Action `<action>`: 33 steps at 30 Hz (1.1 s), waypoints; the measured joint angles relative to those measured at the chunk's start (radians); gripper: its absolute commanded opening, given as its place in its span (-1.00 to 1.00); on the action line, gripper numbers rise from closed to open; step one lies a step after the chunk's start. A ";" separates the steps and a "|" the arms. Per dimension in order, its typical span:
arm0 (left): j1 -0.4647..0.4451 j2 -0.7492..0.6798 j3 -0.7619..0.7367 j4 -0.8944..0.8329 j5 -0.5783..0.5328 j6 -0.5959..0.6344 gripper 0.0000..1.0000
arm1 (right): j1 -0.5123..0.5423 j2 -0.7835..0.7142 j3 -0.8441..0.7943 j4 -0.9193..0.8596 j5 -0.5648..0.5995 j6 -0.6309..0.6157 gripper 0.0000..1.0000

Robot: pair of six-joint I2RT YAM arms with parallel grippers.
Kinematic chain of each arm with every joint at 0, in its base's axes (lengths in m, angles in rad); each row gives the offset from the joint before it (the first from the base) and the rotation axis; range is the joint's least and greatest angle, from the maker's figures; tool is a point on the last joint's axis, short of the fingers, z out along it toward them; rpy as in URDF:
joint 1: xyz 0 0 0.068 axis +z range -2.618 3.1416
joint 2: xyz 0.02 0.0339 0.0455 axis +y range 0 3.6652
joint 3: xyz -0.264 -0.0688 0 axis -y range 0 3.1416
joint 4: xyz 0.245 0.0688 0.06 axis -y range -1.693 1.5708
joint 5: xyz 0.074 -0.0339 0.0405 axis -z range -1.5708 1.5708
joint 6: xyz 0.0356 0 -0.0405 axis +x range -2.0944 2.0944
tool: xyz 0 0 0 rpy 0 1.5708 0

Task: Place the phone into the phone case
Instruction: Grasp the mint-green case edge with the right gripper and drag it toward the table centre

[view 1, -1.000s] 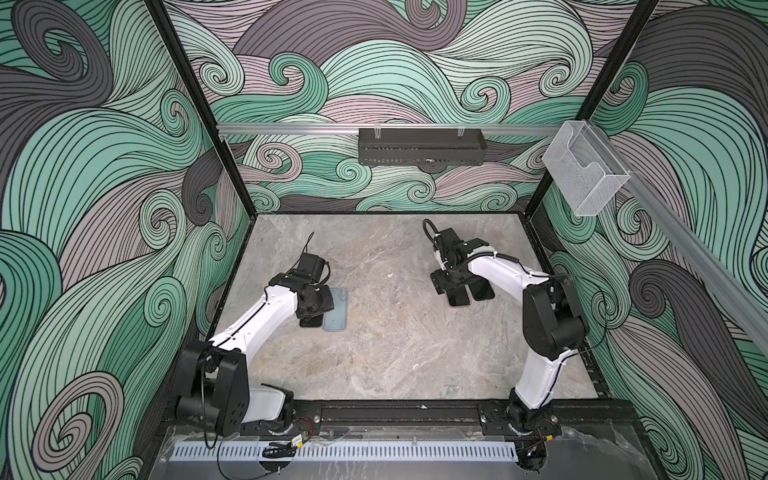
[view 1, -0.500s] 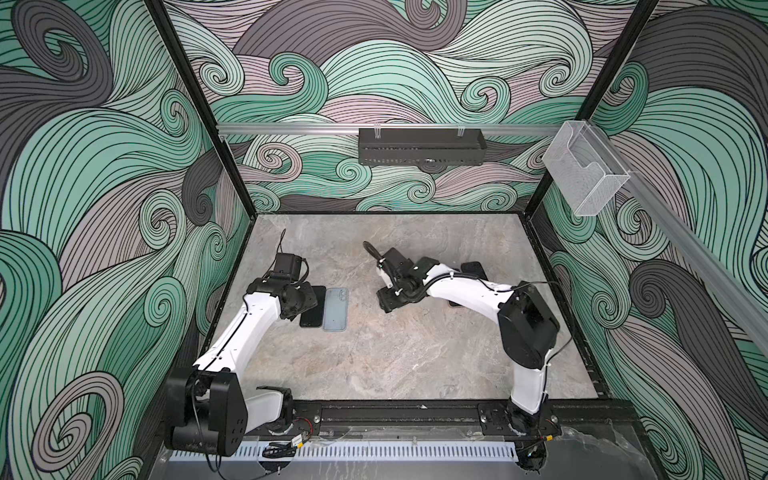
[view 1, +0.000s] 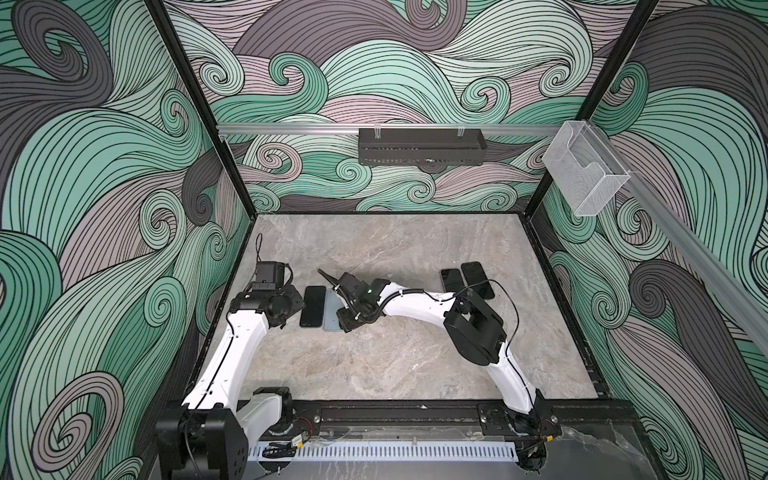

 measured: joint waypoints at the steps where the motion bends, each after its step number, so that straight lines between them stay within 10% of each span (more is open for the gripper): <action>1: 0.006 -0.015 -0.009 0.000 -0.001 -0.004 0.04 | 0.002 0.012 0.008 -0.001 0.006 0.002 -0.12; 20: 0.025 -0.019 -0.019 0.024 0.192 0.060 0.16 | -0.040 -0.050 -0.068 -0.124 0.211 -0.193 -0.97; 33: -0.100 0.103 -0.018 0.122 0.309 0.100 0.12 | -0.259 -0.196 -0.193 -0.214 0.183 -0.730 -0.77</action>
